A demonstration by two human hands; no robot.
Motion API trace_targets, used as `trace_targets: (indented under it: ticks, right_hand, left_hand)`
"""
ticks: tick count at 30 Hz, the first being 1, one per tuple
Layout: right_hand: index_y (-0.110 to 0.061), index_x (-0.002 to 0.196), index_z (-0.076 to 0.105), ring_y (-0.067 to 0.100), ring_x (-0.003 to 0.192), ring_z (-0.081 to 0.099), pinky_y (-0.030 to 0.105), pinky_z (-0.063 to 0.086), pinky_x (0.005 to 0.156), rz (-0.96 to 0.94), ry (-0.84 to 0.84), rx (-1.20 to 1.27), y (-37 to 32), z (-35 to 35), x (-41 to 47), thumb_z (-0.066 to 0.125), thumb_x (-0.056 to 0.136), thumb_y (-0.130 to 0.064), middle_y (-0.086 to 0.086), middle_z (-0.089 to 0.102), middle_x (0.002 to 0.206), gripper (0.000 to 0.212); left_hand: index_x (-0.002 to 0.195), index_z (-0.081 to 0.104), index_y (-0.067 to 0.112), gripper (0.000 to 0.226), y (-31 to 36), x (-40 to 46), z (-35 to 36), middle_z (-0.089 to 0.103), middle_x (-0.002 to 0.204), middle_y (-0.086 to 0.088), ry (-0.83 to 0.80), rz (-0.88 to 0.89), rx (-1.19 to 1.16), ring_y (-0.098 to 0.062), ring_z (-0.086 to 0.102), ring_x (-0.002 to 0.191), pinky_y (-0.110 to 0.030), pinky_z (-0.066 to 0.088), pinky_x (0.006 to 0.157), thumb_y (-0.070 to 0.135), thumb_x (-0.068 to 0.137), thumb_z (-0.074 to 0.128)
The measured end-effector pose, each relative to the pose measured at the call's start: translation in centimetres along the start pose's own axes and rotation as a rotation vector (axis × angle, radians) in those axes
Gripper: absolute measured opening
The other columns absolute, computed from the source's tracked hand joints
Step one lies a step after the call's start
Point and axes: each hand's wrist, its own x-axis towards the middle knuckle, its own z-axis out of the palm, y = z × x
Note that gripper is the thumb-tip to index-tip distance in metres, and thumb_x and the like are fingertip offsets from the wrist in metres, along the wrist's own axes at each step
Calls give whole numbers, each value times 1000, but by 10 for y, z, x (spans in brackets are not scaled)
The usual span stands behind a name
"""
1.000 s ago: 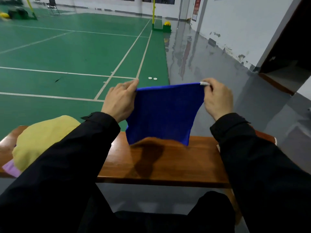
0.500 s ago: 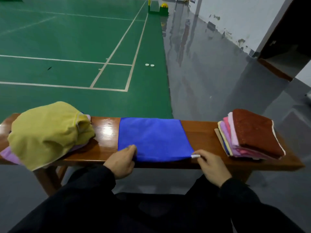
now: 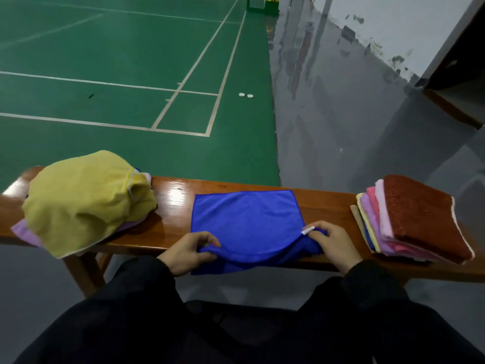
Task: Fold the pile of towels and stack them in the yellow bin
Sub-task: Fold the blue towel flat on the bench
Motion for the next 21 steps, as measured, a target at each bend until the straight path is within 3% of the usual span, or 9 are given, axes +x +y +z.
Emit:
trace_targets:
  ticks: [3, 7, 11, 17, 21]
  right_hand:
    - [-14, 92, 74, 13, 84, 64, 22, 47, 69, 15, 17, 92, -24, 4, 28, 65, 98, -15, -3, 73, 86, 11]
    - [-11, 96, 72, 17, 86, 64, 29, 47, 71, 35, 40, 83, -41, 14, 68, 63, 100, -20, 5, 72, 93, 13]
    - [-11, 97, 73, 26, 88, 67, 35, 52, 76, 70, 113, 36, -35, 28, 112, 65, 100, -22, 9, 73, 92, 13]
    - [-13, 91, 72, 28, 83, 68, 43, 56, 79, 58, 200, -154, -22, 37, 153, 65, 98, -25, 6, 73, 84, 16]
    - [-9, 87, 68, 27, 76, 60, 32, 39, 66, -1, 221, -328, -15, 40, 165, 65, 98, -24, 4, 65, 76, 18]
  left_hand:
    - [92, 68, 12, 9, 7, 11, -11, 68, 78, 0, 130, -111, -292, -14, 59, 67, -24, 47, 56, 6, 88, 73]
    - [100, 75, 21, 23, 7, 36, -29, 62, 91, -10, 373, -120, -509, -26, 58, 82, -37, 45, 71, 20, 78, 78]
    - [109, 68, 14, 18, 7, 67, -45, 65, 102, -20, 548, -85, -279, -20, 61, 88, -42, 52, 84, 7, 93, 70]
    - [109, 64, 21, 14, -1, 98, -55, 66, 101, 4, 575, -131, -24, -14, 63, 92, -30, 54, 75, 15, 96, 66]
    - [101, 67, 25, 12, -9, 110, -59, 69, 96, 9, 615, -127, 95, -12, 64, 90, -30, 53, 82, 16, 93, 69]
